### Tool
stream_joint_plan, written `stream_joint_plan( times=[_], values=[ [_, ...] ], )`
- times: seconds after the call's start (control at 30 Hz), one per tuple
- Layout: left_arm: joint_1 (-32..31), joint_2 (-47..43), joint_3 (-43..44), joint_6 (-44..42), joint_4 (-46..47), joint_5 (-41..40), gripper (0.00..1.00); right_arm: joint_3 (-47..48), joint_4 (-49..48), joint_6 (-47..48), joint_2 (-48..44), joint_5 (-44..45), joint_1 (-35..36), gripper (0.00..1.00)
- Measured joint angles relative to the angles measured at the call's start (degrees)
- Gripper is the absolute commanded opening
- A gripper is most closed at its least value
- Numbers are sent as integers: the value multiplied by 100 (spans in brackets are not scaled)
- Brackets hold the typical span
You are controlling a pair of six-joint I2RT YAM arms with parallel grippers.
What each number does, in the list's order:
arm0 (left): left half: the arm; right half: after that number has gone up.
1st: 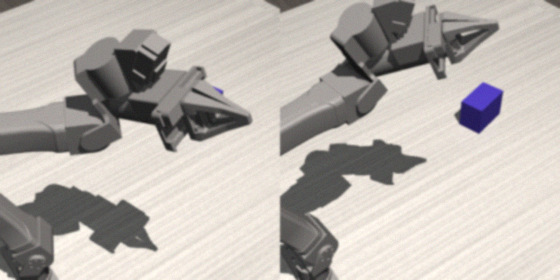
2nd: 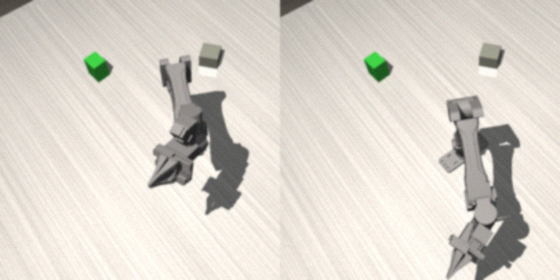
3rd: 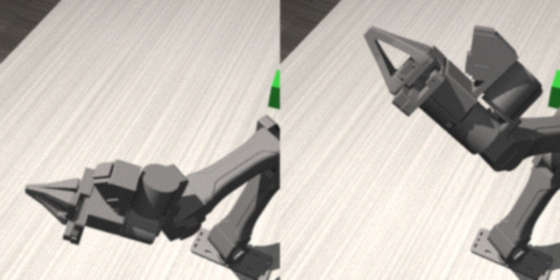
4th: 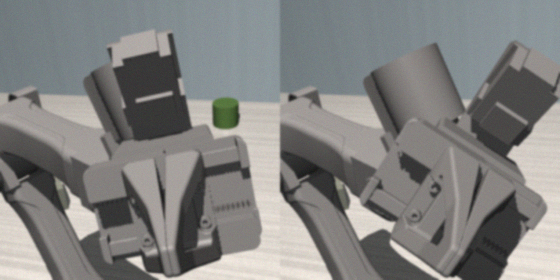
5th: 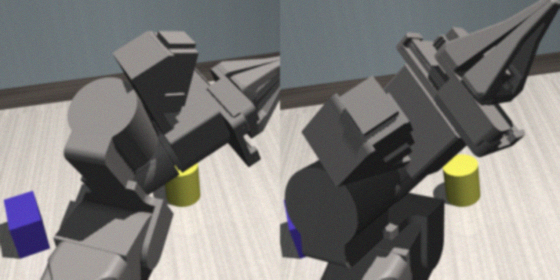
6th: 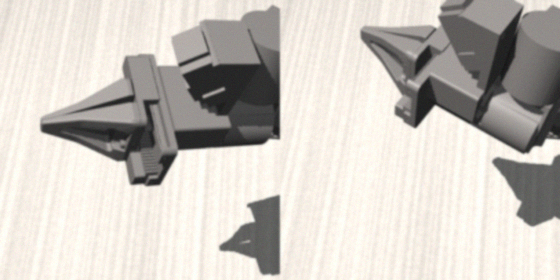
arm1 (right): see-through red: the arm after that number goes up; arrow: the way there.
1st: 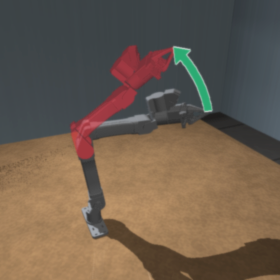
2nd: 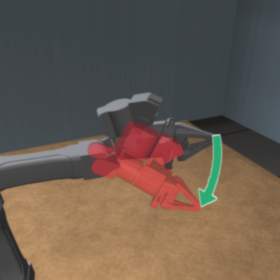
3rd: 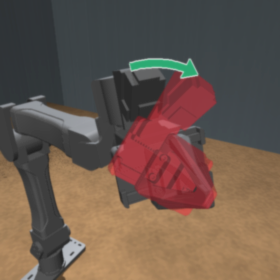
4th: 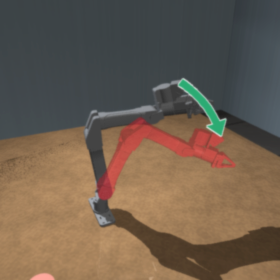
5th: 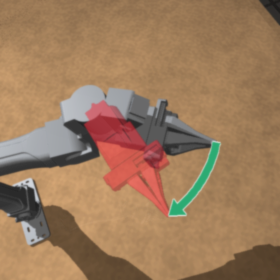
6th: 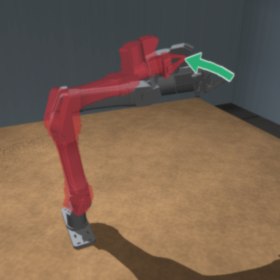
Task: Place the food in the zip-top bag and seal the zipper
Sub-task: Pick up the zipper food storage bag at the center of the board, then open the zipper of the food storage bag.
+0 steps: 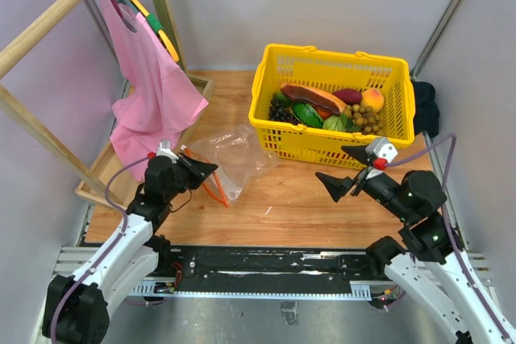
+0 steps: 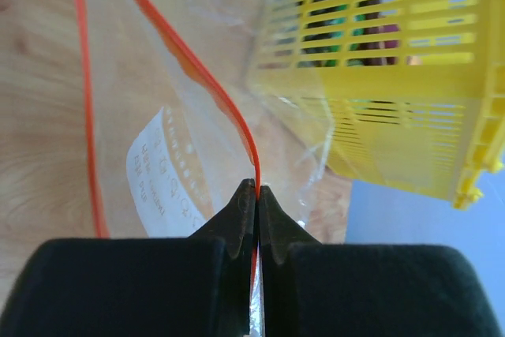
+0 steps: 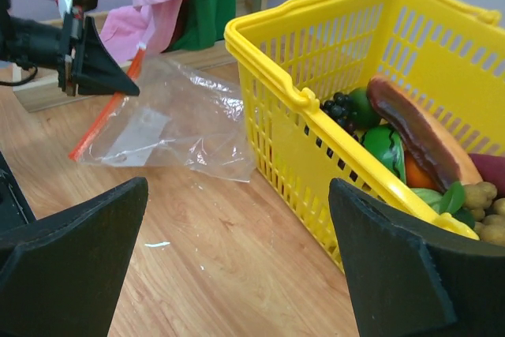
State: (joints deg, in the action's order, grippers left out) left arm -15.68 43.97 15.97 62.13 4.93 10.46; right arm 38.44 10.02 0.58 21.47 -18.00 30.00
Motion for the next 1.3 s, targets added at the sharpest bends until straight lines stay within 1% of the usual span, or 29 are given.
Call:
stream_joint_plan(
  times=[0.17, 0.27, 0.43, 0.6, 0.77, 1.0, 1.2, 1.3],
  values=[
    [-81, -313, 297, -11, -81, 61, 1, 101, -96, -173, 601, -291, 0, 98],
    [-245, -363, 476, -7, -157, 46, 0, 227, -136, -304, 946, -374, 0, 98],
    [-802, -330, 1034, -13, -435, -254, 0, 660, -225, -501, 1840, -564, 70, 99],
    [-1399, -221, 1510, 103, -678, -852, 1, 970, -273, -555, 2660, -544, 468, 98],
    [-2166, -35, 1576, 315, -769, -1633, 0, 1102, -299, -549, 3178, -26, 1108, 98],
    [-3171, 678, 1912, 544, -787, -2623, 0, 1600, -247, -533, 3692, 1322, 2037, 99],
    [-3591, 1193, 2227, 828, -813, -3233, 0, 1628, -229, -531, 3799, 2367, 2603, 99],
    [-3713, 1482, 2509, 885, -883, -3440, 1, 1613, -256, -531, 3845, 2634, 2793, 98]
  ],
)
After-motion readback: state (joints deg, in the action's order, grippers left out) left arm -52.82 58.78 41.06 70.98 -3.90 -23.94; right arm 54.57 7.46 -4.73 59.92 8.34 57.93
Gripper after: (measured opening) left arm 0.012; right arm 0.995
